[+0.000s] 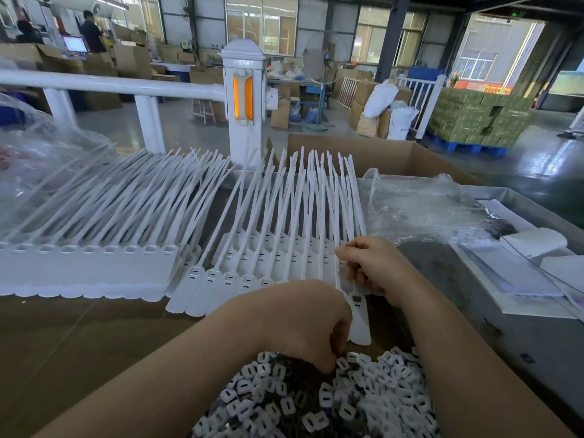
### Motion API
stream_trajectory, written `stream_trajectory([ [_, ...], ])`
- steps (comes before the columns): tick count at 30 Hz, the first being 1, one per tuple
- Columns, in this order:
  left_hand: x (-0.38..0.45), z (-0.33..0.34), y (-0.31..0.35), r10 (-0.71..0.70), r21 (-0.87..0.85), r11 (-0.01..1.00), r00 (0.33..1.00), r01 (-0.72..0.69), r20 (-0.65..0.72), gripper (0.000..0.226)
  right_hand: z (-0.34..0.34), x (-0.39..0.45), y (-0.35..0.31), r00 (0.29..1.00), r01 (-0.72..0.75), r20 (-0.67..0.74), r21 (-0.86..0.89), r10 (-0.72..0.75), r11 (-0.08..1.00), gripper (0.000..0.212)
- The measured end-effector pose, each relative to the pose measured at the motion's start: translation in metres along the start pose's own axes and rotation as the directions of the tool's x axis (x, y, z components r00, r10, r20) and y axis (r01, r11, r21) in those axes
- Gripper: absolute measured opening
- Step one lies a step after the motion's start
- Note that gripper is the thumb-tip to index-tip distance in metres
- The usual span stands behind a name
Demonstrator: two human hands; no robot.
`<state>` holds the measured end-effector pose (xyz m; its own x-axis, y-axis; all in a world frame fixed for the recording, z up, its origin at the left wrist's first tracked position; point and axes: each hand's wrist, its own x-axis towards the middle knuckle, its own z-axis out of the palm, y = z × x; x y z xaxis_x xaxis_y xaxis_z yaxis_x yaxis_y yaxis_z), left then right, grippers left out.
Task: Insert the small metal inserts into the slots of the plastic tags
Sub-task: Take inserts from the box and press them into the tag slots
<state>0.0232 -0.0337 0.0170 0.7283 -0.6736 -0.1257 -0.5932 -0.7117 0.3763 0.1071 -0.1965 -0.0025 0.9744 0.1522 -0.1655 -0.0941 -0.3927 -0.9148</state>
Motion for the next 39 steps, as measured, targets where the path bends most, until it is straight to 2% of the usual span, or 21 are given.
stream_trajectory([
  [6,0.004,0.004,0.0,-0.029,-0.086,0.996,0.998,0.033,0.054,0.016,0.0,-0.002,0.0,1.0,0.021,0.011,-0.006,-0.021,1.0,0.018],
  [8,0.003,0.0,-0.001,-0.026,-0.198,0.979,0.998,0.037,0.059,0.014,0.0,-0.003,0.0,1.0,0.023,0.012,-0.013,-0.023,1.0,0.018],
  [10,0.002,-0.01,-0.006,-0.092,-0.382,0.921,0.995,0.076,-0.025,0.01,0.0,-0.003,-0.002,1.0,0.017,0.009,-0.013,-0.017,1.0,0.018],
  [12,0.0,-0.019,-0.016,-0.236,-0.609,0.787,0.961,0.102,-0.144,0.006,0.0,-0.004,-0.004,0.999,0.044,0.018,0.012,-0.044,0.999,0.017],
  [13,0.0,-0.022,-0.021,-0.326,-0.728,0.678,0.93,0.105,-0.17,0.007,0.0,-0.005,-0.005,0.996,0.079,0.032,0.016,-0.079,0.997,0.015],
  [15,-0.001,-0.022,-0.029,-0.459,-0.902,0.423,0.878,0.083,-0.135,0.012,0.0,-0.006,-0.007,0.983,0.167,0.078,0.003,-0.167,0.986,0.006],
  [17,-0.001,-0.02,-0.032,-0.508,-0.972,0.231,0.858,0.045,-0.081,0.015,0.001,-0.007,-0.011,0.957,0.245,0.163,-0.006,-0.241,0.97,0.004],
  [19,0.001,-0.018,-0.034,-0.513,-0.994,0.106,0.857,0.009,-0.047,0.011,0.002,-0.008,-0.013,0.928,0.283,0.249,0.01,-0.277,0.959,0.012],
  [22,0.003,-0.017,-0.034,-0.507,-0.999,0.003,0.861,-0.033,-0.03,0.004,0.003,-0.008,-0.01,0.905,0.302,0.3,0.044,-0.301,0.952,0.016],
  [26,0.004,-0.015,-0.034,-0.505,-0.996,-0.078,0.863,-0.047,-0.001,0.006,0.003,-0.007,-0.006,0.901,0.303,0.3,0.082,-0.314,0.949,0.011],
  [33,0.003,-0.015,-0.036,-0.508,-0.991,-0.122,0.861,-0.05,0.019,0.005,0.001,-0.01,-0.007,0.885,0.292,0.337,0.134,-0.321,0.947,0.002],
  [36,0.003,-0.015,-0.037,-0.518,-0.995,-0.083,0.855,-0.062,-0.01,0.005,0.003,-0.009,-0.006,0.892,0.273,0.336,0.133,-0.303,0.953,0.012],
  [39,0.003,-0.018,-0.04,-0.552,-0.996,0.06,0.83,-0.061,-0.084,0.01,0.002,-0.007,-0.005,0.905,0.255,0.316,0.135,-0.286,0.957,0.006],
])
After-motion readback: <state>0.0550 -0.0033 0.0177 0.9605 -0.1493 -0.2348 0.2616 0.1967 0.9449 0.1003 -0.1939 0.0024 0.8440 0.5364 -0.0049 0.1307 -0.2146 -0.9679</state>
